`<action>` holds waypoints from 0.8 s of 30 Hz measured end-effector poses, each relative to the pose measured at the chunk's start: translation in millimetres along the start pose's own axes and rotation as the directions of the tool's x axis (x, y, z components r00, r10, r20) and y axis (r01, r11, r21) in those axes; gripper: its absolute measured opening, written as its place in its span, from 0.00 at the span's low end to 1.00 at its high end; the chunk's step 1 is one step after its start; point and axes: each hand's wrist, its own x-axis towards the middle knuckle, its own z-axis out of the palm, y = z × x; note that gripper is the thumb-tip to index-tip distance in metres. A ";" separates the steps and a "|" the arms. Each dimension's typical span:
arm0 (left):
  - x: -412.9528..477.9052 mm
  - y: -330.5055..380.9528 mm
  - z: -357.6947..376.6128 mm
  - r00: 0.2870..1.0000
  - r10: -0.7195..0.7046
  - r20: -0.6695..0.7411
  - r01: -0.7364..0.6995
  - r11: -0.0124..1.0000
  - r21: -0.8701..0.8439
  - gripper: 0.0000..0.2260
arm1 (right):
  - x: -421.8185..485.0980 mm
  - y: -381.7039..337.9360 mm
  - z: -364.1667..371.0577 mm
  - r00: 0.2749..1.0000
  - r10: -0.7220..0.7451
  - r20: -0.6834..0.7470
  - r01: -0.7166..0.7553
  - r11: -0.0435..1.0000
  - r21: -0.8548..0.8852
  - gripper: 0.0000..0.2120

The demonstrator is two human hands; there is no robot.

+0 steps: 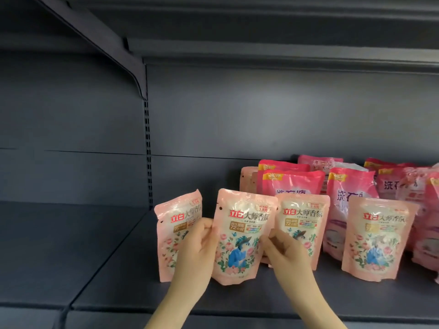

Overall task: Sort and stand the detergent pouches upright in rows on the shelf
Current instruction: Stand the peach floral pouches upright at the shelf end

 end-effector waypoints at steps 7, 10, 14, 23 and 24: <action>-13.6 -12.0 -30.8 0.999 0.032 0.042 -0.036 0.996 0.085 0.09 | -10.5 -5.4 13.2 0.998 -0.011 0.062 0.012 1.000 -0.018 0.10; -19.2 -16.0 -42.6 0.999 0.003 0.053 -0.007 0.998 0.065 0.07 | -14.5 -11.2 19.2 0.994 -0.020 0.106 0.020 1.000 -0.005 0.10; -18.2 -13.2 -60.5 0.993 -0.043 0.110 0.028 0.990 0.137 0.04 | -13.6 -28.1 15.7 0.978 -0.019 0.209 0.037 0.996 -0.083 0.07; 35.4 65.6 -127.7 0.962 0.215 0.167 -0.255 0.498 0.829 0.14 | 63.2 -128.5 -39.5 0.783 -0.289 0.550 0.608 0.539 -0.583 0.08; 44.9 69.4 -131.9 0.952 0.238 0.194 -0.282 0.428 0.858 0.14 | 70.3 -136.8 -37.6 0.743 -0.283 0.607 0.659 0.468 -0.588 0.08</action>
